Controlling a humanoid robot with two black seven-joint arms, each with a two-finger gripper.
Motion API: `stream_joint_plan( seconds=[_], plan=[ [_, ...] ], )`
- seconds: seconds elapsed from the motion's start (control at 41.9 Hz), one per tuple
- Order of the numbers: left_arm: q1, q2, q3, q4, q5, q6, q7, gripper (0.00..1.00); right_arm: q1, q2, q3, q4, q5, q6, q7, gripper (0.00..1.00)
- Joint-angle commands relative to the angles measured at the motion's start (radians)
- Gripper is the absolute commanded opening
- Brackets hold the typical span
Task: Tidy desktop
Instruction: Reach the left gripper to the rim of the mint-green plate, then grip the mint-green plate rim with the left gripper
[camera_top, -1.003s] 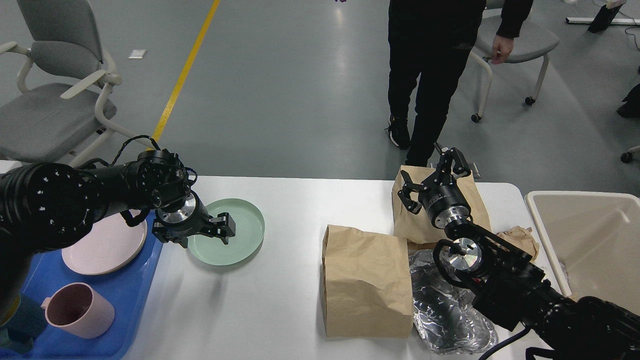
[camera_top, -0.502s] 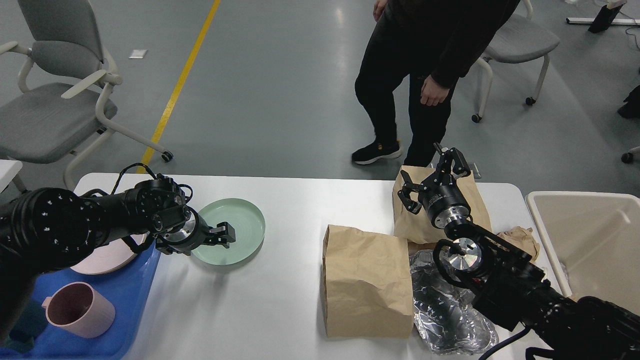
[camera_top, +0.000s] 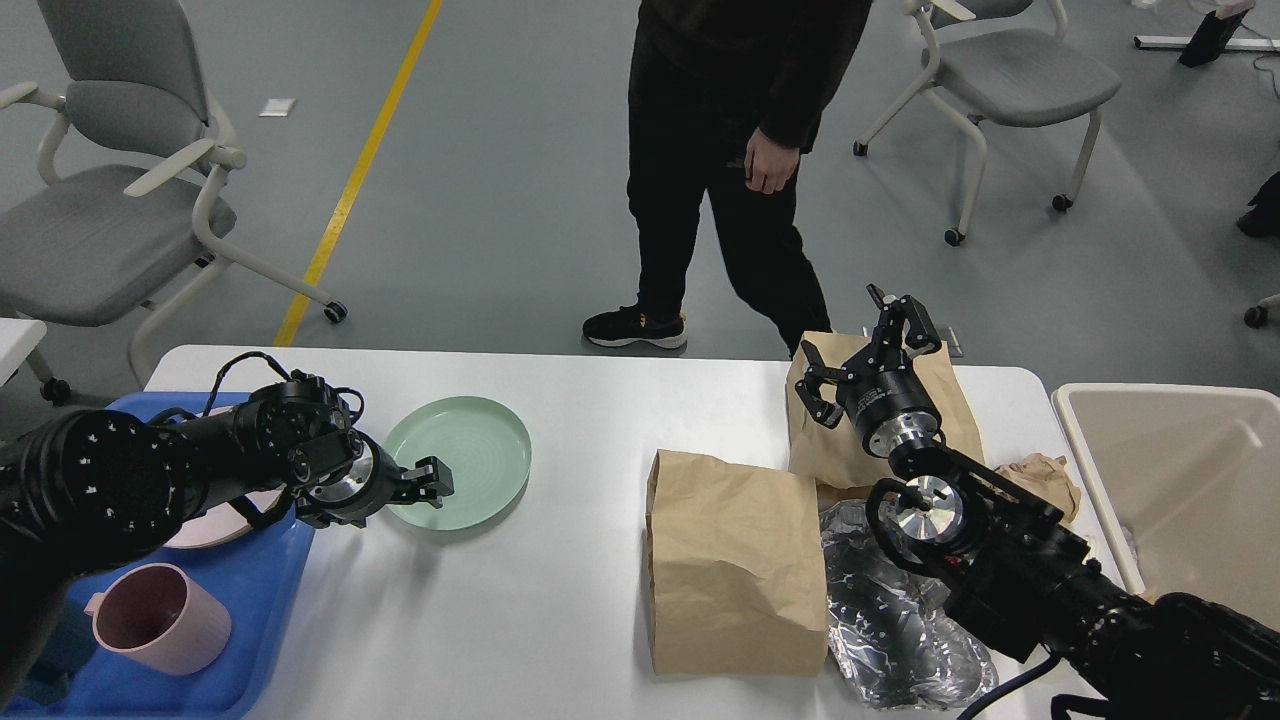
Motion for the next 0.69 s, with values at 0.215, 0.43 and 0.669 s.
stream_joint_plan(
  seconds=[0.215, 0.43, 0.669],
  plan=[
    [0.054, -0.018, -0.065, 0.046, 0.001, 0.010, 0.000, 0.86, 0.000, 0.000, 0.000, 0.000, 0.000, 0.000, 0.000, 1.00],
    [0.057, -0.014, -0.083, 0.046, 0.001, -0.081, 0.001, 0.55, 0.000, 0.000, 0.000, 0.000, 0.000, 0.000, 0.000, 1.00],
    [0.055, -0.007, -0.085, 0.046, 0.001, -0.171, 0.001, 0.22, 0.000, 0.000, 0.000, 0.000, 0.000, 0.000, 0.000, 1.00]
  ],
)
